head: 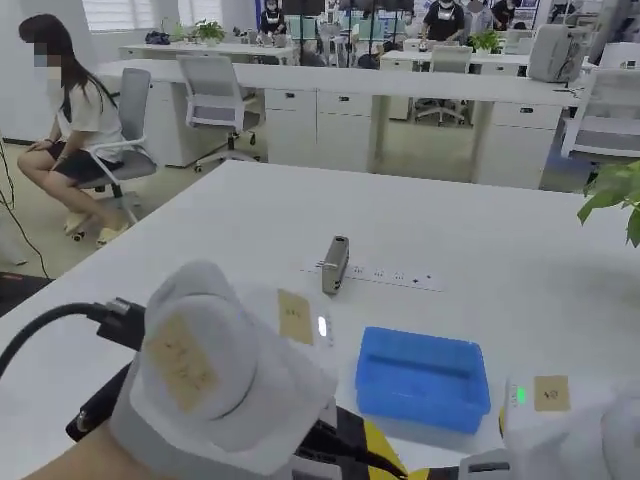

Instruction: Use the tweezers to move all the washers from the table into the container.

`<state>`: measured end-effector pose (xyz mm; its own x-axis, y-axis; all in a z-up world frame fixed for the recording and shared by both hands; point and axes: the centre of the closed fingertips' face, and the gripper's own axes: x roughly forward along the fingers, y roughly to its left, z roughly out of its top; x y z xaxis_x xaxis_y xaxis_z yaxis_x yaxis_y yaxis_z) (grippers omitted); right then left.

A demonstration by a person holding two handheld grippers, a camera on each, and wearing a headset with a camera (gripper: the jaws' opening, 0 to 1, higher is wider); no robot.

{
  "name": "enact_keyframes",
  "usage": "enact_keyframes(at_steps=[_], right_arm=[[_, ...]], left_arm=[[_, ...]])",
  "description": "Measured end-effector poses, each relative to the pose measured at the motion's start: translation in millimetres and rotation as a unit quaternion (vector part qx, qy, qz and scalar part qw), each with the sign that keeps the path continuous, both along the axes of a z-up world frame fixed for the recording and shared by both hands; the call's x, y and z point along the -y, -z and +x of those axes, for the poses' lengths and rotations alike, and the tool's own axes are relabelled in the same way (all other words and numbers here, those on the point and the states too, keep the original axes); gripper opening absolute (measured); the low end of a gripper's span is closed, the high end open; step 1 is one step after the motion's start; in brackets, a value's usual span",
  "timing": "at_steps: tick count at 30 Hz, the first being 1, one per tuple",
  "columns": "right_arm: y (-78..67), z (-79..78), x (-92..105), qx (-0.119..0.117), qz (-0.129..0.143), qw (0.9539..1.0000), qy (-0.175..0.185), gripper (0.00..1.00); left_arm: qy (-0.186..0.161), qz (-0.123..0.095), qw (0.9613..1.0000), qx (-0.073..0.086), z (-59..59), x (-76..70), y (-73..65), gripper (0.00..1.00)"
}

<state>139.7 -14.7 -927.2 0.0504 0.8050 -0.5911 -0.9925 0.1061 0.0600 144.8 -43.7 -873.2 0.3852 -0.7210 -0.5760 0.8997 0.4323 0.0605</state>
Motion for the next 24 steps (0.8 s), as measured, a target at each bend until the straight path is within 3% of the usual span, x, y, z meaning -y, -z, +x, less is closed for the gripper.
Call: enact_keyframes(at_steps=[3,6,9,10,13,15,17,19,21,24], right_arm=[[4.3,5.4,-4.6,0.001,0.000,0.9999,0.011,0.03],[6.9,8.5,-11.3,-0.005,0.005,0.9998,0.021,0.03],[9.6,13.9,-15.9,0.000,0.009,0.9995,0.029,0.03],[10.3,16.0,-17.0,0.000,0.010,0.9994,0.032,0.03],[18.7,27.2,-19.8,0.012,0.009,0.9986,0.051,0.03],[21.9,33.8,-22.3,0.012,0.016,0.9978,0.063,0.03],[25.7,38.9,-24.3,0.009,0.017,0.9972,0.072,0.03],[29.8,44.6,-27.4,0.003,0.023,0.9965,0.080,0.03],[32.6,49.6,-30.5,-0.002,0.030,0.9956,0.088,0.03],[37.4,58.7,-32.7,0.014,0.026,0.9948,0.097,0.03]], left_arm=[[-0.042,-0.033,0.9985,0.009,9.1,-6.6,2.2,0.00],[-0.078,-0.050,0.9956,0.014,12.3,-15.4,3.4,0.04],[-0.130,-0.072,0.9888,0.016,14.8,-28.3,4.8,0.11],[-0.145,-0.077,0.9861,0.024,16.5,-32.5,5.0,0.14],[-0.210,-0.097,0.9726,0.025,16.0,-50.7,10.9,0.21],[-0.234,-0.096,0.9671,0.030,13.7,-60.3,14.7,0.26],[-0.273,-0.107,0.9554,0.037,12.5,-71.9,17.3,0.32],[-0.307,-0.124,0.9433,0.028,9.1,-79.5,22.9,0.42],[-0.335,-0.120,0.9338,0.036,6.6,-89.2,27.5,0.49],[-0.365,-0.092,0.9255,0.045,1.1,-103.1,36.3,0.53]])
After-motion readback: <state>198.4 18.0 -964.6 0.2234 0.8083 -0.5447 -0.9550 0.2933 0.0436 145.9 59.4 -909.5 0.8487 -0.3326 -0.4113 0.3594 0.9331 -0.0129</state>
